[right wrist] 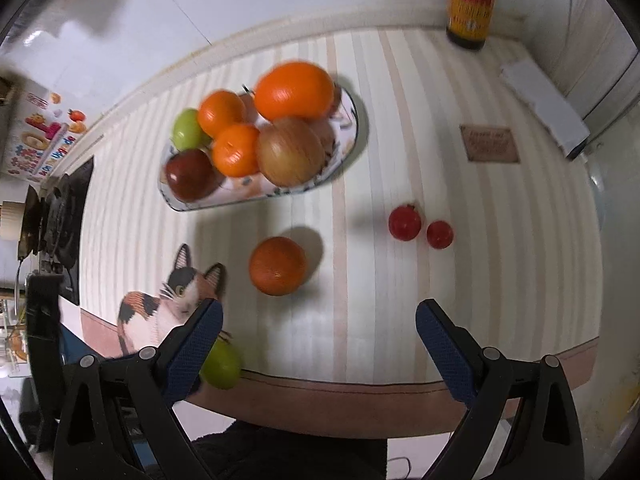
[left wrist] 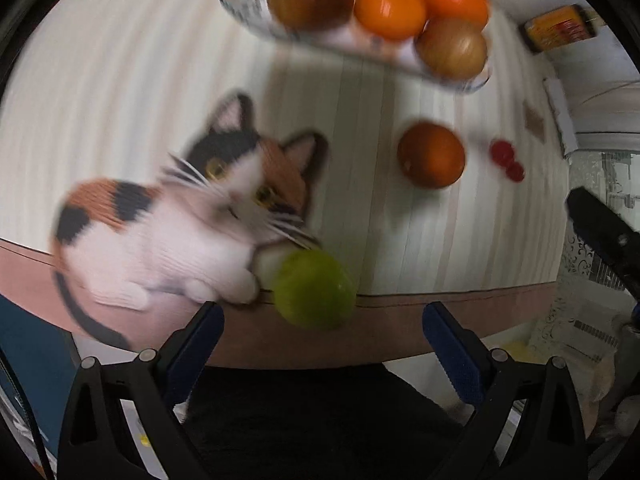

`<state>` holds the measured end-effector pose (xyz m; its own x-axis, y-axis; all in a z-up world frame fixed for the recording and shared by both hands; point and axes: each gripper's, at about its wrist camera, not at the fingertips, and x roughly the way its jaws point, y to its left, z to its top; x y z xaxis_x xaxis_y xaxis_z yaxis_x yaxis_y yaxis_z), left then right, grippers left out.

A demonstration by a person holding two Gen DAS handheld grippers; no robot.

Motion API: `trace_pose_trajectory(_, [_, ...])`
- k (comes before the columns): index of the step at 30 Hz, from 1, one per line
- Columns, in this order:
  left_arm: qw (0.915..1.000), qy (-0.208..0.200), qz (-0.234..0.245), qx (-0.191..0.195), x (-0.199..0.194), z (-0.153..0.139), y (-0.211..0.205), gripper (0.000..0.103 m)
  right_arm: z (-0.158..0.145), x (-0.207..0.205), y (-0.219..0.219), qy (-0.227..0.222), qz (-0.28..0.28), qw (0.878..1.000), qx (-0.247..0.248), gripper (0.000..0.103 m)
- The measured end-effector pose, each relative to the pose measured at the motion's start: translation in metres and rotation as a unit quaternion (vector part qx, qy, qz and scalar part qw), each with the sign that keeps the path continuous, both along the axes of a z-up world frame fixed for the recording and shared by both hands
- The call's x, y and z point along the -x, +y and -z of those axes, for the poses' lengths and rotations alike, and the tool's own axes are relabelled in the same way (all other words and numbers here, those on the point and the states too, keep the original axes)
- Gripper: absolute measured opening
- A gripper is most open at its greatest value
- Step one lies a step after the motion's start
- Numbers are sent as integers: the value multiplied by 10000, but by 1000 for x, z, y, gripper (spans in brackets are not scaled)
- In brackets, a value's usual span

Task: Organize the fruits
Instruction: 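Grasp the green apple with the left tool while the right tool grasps the orange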

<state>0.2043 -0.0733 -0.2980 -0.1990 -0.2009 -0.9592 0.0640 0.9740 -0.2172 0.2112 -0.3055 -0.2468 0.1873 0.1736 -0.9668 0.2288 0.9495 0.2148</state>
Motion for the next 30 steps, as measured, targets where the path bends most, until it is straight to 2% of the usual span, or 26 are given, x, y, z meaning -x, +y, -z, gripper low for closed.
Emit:
trace_pose_trajectory(3, [9997, 235, -40, 72, 0, 22, -8, 101, 22, -8, -2, 172, -30, 9998, -122, 99])
trace_pose_trajectory(6, [9996, 260, -85, 91, -2, 34, -13, 91, 35, -16, -2, 245, -82, 9995, -187, 99])
trace_pose_trajectory(7, [9995, 257, -122, 130, -2, 37, -13, 74, 37, -19, -1, 263, -97, 9994, -198, 99])
trace_pose_trajectory(10, [9998, 90, -146, -43, -5, 38, -12, 49, 49, -28, 3, 341, -149, 9988, -313, 99])
trace_pose_trajectory(12, [9996, 73, -259, -11, -8, 36, -5, 49, 56, -35, 8, 371, -193, 9984, -370, 99])
trace_pose_trajectory(15, [9994, -111, -288, -182, -11, 31, 2, 48, 72, -46, 17, 450, -294, 9973, -501, 99])
trace_pose_trajectory(20, [9972, -334, -548, -379, -27, 22, 22, 48, 103, -65, 37, 684, -440, 9942, -702, 87])
trace_pose_trajectory(24, [9949, -469, -795, -417, -40, 17, 33, 48, 125, -74, 56, 900, -661, 9912, -706, 59])
trace_pose_trajectory(30, [9950, -441, -832, -346, -44, 17, 38, 49, 119, -52, 72, 943, -1146, 9873, -561, 58])
